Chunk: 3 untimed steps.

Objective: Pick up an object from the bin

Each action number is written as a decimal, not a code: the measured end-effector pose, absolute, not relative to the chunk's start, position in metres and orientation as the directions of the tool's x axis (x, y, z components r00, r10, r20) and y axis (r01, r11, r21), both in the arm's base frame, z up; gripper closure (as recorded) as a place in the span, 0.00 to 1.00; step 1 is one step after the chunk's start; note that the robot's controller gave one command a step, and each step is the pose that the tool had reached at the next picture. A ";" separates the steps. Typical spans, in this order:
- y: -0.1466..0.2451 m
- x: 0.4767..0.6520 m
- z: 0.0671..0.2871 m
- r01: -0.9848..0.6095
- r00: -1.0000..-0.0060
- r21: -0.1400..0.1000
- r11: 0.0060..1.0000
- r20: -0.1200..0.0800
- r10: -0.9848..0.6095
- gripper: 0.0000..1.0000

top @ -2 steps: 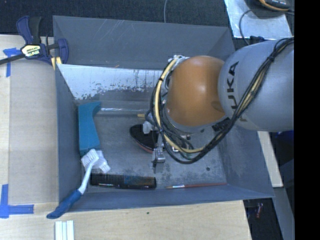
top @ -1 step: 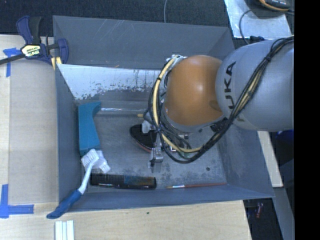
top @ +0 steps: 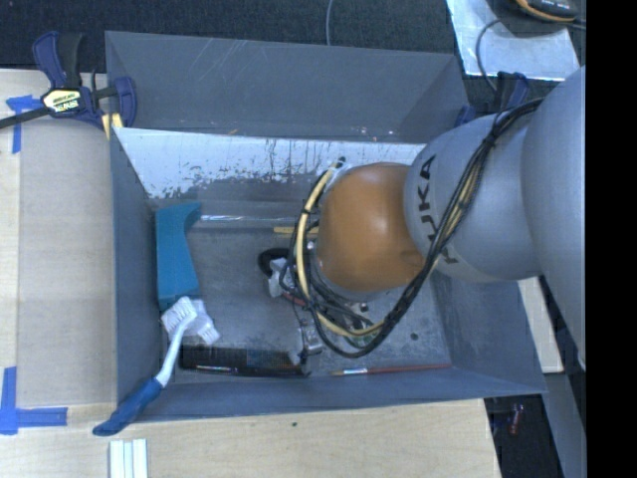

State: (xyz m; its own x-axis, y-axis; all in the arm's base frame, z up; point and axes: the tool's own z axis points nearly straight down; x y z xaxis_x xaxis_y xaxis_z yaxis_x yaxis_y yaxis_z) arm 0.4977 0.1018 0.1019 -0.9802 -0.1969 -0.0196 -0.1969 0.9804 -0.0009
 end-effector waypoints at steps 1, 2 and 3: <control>0.086 0.559 0.096 -0.193 -0.981 0.000 0.981 -0.019 -0.193 0.00; 0.102 0.559 0.086 -0.273 -0.962 -0.002 0.962 -0.017 -0.273 0.00; 0.052 0.610 0.079 -0.125 -0.992 0.000 0.992 -0.025 -0.125 0.00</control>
Offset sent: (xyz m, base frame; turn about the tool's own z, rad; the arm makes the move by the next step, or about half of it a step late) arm 0.0029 0.0257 -0.0319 -0.2214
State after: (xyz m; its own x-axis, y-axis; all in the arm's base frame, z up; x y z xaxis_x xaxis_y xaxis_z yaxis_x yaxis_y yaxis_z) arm 0.6100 0.0524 0.0788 -0.9919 -0.1246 -0.0251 -0.1246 0.9922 0.0004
